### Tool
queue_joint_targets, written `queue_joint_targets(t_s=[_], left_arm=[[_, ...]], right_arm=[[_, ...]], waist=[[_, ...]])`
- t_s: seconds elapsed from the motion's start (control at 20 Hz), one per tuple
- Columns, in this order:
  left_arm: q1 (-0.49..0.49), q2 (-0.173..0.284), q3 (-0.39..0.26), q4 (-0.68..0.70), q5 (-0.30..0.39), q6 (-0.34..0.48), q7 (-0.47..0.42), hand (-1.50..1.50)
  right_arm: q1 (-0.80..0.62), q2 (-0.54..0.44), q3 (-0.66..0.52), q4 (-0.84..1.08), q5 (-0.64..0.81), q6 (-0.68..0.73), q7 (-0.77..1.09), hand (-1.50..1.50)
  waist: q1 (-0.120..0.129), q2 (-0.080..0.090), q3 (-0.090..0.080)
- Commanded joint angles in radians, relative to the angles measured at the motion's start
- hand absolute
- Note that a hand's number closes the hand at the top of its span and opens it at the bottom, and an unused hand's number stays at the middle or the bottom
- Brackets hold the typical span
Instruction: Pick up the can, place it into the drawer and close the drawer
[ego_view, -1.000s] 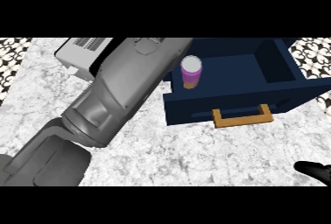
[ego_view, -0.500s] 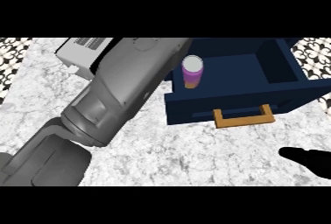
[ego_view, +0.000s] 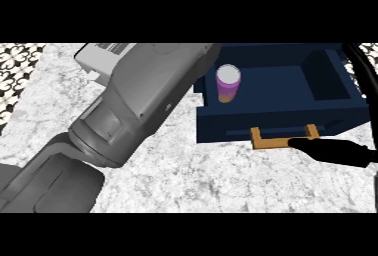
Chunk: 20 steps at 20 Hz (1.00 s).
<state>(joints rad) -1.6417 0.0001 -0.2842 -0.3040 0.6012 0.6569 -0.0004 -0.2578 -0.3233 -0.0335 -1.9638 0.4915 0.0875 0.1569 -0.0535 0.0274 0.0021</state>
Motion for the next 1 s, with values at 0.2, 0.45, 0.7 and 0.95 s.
queue_joint_targets(t_s=[0.2,0.45,0.7,0.95], left_arm=[[-0.010,0.016,-0.006,0.038,-0.027,-0.047,-0.003,-1.50],[-0.014,0.011,0.017,0.024,-0.021,-0.046,0.012,-1.50],[0.021,0.088,0.026,0.000,-0.035,-0.088,0.028,-1.50],[0.064,0.123,0.016,-0.051,-0.052,-0.113,0.053,-1.50]], right_arm=[[-0.111,0.009,0.125,0.290,0.250,-0.095,-0.084,-1.50],[-0.180,0.036,0.166,0.531,0.374,-0.195,-0.144,-1.50],[-0.282,0.084,0.177,0.708,0.446,-0.279,-0.167,-1.50],[-0.422,0.123,0.119,0.965,0.496,-0.423,-0.196,-1.50]], waist=[[0.043,-0.009,-0.001],[0.058,-0.013,-0.001],[0.066,-0.020,-0.002],[0.096,-0.021,-0.002]])
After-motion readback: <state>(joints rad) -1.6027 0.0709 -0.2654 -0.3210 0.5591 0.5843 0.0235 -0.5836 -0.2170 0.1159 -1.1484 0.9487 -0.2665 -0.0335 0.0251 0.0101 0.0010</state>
